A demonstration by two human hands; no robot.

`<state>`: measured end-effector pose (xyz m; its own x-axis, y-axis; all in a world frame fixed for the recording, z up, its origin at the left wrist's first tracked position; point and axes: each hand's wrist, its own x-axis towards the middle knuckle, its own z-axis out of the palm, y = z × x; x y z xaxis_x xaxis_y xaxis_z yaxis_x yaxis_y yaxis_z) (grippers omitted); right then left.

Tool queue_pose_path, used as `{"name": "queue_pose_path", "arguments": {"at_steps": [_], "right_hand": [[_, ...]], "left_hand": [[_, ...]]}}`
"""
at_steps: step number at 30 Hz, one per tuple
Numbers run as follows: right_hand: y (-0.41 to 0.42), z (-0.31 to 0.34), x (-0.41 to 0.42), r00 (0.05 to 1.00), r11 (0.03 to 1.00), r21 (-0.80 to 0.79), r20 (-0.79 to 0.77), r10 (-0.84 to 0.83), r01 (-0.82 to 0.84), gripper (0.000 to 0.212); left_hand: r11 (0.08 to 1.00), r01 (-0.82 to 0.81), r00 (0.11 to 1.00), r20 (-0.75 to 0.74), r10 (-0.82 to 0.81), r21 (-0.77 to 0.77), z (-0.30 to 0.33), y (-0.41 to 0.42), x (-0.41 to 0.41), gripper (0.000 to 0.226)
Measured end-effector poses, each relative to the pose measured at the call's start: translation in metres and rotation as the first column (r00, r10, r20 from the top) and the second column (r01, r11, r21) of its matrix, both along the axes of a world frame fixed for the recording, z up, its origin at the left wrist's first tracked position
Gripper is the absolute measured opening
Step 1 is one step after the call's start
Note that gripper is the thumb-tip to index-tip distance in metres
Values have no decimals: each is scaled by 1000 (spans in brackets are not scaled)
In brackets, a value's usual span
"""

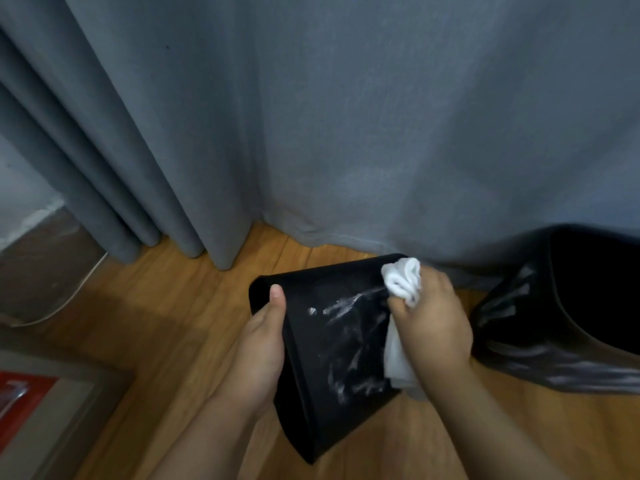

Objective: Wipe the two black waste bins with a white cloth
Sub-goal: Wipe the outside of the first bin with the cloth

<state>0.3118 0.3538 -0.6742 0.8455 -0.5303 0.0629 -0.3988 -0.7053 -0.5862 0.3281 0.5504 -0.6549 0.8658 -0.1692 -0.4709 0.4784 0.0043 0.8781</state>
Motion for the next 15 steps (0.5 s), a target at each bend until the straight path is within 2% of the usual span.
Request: {"name": "queue_pose_path", "arguments": {"at_steps": [2,4,6,8,10,13,15], "right_hand": [[0,0,2,1000,1000,-20,20,2,-2,43],[21,7,-2,986,990,-24,90,143,-141,47],[50,14,-14,936,954,-16,188,297,-299,54],[70,18,-27,895,923,-70,229,384,-378,52],[72,18,-33,879,899,-128,194,436,-418,53],[49,8,-32,915,924,-112,141,378,-364,56],[32,1,-25,958,967,-5,135,252,-253,47]], "left_hand": [[997,-3,998,-56,-2,-83,1,-1,1,64],[976,-26,990,-144,-5,-218,5,-4,1,63],[957,-45,980,-196,-13,-288,6,-7,4,64],[966,-61,985,-174,17,-250,4,-9,7,63],[978,-76,984,-171,42,-193,0,-10,7,59],[966,-46,979,-204,-7,-255,3,-12,6,62],[957,-49,981,-193,-8,-287,6,-11,4,60]]}}
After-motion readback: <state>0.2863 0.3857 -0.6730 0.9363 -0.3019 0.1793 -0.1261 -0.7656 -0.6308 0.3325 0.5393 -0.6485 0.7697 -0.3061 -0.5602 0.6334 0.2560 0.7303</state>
